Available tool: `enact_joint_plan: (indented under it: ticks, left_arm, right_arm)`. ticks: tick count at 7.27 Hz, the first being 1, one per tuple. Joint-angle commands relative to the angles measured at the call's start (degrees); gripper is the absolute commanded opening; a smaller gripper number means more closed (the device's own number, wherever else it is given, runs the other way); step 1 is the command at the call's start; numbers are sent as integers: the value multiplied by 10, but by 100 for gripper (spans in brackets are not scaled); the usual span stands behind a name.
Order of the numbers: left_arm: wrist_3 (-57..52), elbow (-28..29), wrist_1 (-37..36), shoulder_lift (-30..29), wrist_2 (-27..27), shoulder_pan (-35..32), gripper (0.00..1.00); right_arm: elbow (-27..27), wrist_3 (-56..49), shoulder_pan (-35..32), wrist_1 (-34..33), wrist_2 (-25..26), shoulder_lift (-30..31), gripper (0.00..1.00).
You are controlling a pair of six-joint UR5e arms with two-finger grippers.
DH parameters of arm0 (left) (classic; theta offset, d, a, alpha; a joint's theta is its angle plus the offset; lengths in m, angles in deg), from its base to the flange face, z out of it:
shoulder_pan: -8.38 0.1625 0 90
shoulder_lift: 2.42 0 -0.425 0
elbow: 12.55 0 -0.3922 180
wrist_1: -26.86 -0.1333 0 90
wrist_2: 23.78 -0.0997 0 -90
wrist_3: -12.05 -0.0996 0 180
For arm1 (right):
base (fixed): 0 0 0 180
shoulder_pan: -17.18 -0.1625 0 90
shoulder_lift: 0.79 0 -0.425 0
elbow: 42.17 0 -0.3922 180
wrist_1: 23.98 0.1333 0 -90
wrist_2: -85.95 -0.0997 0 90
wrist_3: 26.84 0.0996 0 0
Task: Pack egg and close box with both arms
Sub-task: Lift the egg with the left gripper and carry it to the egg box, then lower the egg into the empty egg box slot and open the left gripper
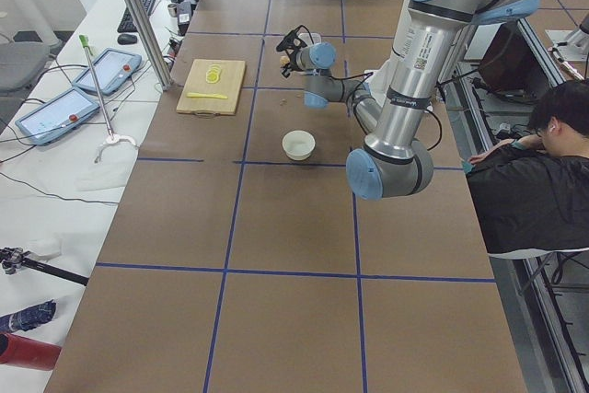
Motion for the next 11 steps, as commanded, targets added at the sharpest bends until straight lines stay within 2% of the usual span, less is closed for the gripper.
enact_joint_plan:
  ticks: [1,3,4,7,11]
  left_arm:
    - [-111,57,76,-62,-41,48,0]
    - [-188,140,164,-92,-60,79,0]
    - [-214,173,197,-100,-79,98,4]
    - [-223,254,204,-163,-109,117,4]
    - [-224,289,204,-181,-110,124,10]
  right_arm:
    - [1,1,0,0,0,-1,100]
    - [2,1,0,0,0,0,100]
    - [2,2,0,0,0,0,100]
    - [2,1,0,0,0,0,100]
    - [2,1,-1,0,0,4,100]
